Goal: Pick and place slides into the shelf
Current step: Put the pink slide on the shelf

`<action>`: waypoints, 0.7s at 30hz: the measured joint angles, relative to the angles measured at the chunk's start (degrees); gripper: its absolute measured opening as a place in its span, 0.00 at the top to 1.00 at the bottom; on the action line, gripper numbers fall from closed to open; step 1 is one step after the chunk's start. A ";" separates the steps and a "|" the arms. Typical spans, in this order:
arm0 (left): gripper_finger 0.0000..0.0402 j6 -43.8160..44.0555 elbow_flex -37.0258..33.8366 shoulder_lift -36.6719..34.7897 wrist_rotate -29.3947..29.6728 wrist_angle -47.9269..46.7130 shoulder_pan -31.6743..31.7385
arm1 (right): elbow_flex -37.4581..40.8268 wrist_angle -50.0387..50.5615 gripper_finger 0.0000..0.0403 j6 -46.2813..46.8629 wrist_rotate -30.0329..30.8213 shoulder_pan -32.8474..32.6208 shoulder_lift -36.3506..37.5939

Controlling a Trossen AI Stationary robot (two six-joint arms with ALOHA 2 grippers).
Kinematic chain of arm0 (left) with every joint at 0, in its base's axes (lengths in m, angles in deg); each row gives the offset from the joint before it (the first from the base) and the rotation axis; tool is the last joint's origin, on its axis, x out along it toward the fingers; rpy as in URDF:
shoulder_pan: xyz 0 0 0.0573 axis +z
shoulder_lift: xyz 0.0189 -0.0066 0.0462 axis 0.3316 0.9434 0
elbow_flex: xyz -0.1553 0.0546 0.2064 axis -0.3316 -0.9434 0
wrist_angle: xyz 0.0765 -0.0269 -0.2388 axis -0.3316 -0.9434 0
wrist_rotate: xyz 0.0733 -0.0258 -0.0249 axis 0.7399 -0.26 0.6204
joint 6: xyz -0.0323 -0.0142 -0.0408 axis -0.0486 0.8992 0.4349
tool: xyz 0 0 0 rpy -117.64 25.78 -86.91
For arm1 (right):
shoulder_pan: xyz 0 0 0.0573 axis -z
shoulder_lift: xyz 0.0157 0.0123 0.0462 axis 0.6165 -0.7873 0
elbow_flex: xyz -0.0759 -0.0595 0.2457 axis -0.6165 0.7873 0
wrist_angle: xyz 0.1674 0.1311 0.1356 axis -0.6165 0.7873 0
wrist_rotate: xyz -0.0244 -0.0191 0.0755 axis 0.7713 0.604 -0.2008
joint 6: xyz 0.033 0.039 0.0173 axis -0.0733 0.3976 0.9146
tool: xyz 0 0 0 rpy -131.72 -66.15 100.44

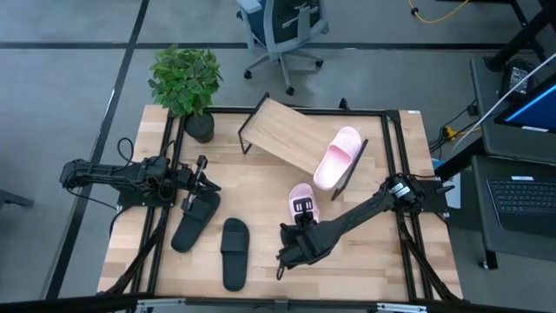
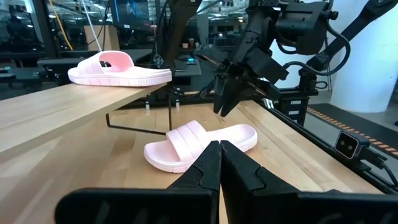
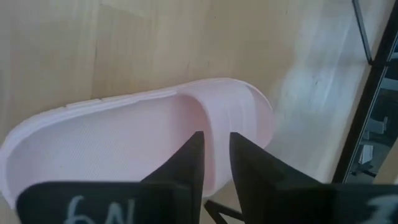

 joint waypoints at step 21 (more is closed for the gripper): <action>1.00 0.02 0.00 -0.01 0.00 0.04 0.00 | 2.09 -0.09 0.81 -1.29 0.90 0.09 -2.62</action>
